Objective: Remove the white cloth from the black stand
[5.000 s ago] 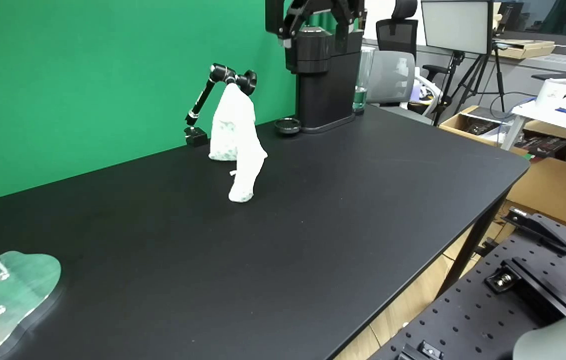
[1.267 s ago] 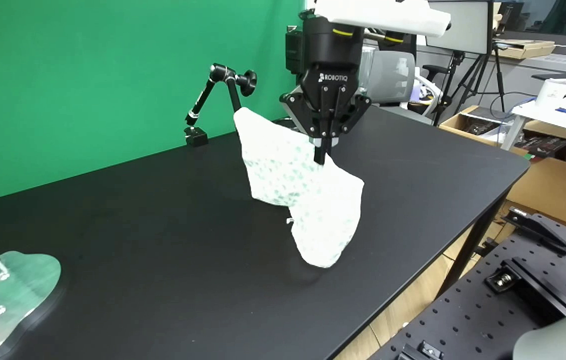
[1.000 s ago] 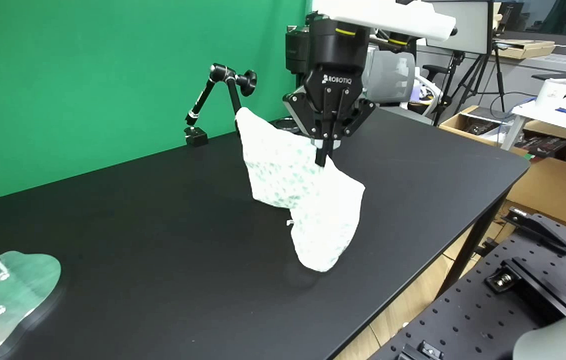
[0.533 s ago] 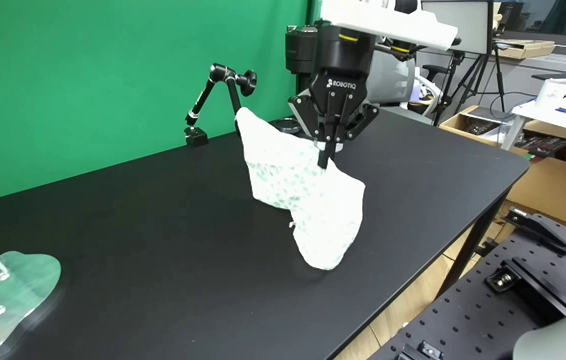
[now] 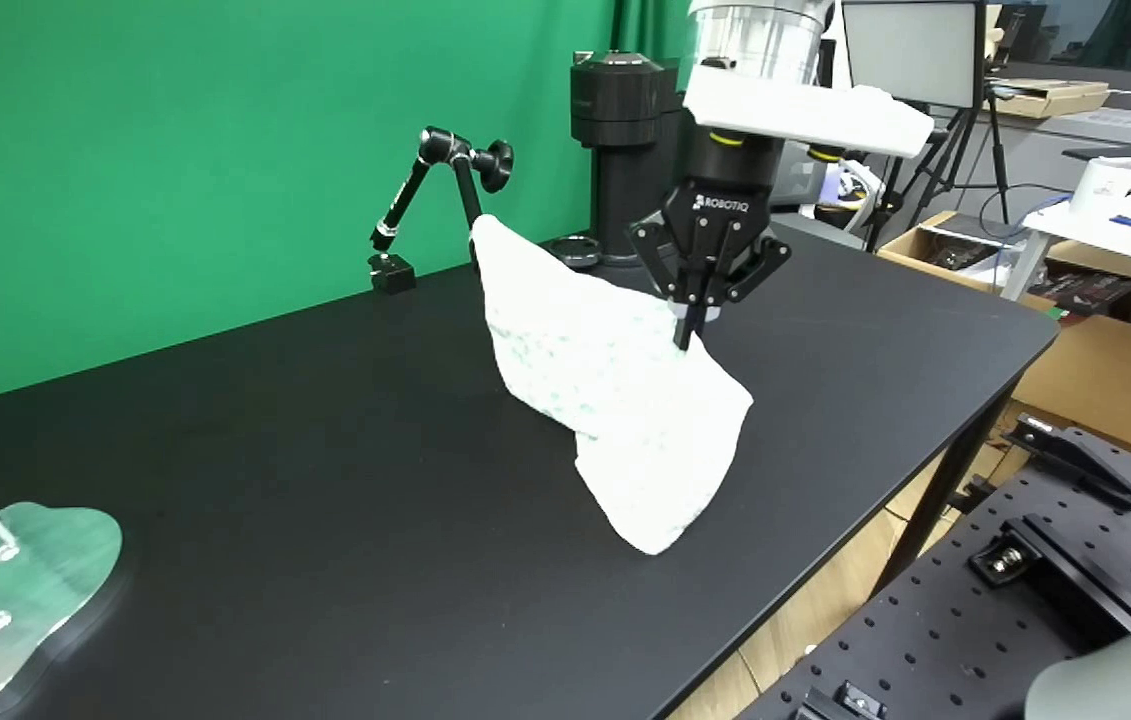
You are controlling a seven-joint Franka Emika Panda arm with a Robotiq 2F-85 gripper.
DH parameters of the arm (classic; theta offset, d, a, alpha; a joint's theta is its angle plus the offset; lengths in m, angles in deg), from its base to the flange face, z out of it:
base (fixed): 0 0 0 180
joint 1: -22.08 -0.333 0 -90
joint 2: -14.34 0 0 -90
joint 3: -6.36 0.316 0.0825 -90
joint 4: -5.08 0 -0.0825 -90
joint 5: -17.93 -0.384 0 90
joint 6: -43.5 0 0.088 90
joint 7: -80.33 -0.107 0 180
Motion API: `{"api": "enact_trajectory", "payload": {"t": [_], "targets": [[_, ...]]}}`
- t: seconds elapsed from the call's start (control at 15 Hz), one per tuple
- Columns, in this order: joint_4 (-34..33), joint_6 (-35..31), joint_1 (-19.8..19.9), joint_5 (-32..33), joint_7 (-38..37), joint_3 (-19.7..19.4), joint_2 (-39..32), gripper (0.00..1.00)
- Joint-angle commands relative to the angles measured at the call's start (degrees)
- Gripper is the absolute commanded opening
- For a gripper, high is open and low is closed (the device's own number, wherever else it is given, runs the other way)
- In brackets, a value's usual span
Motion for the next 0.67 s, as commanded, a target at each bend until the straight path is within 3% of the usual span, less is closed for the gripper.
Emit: {"api": "enact_trajectory", "payload": {"t": [0.0, 0.6], "targets": [[2.21, -5.14, 4.03, 4.09, -6.13, -1.92, 1.60, 0.00], [0.69, -13.00, 14.57, 8.70, -14.36, -5.89, 9.52, 0.00]]}}
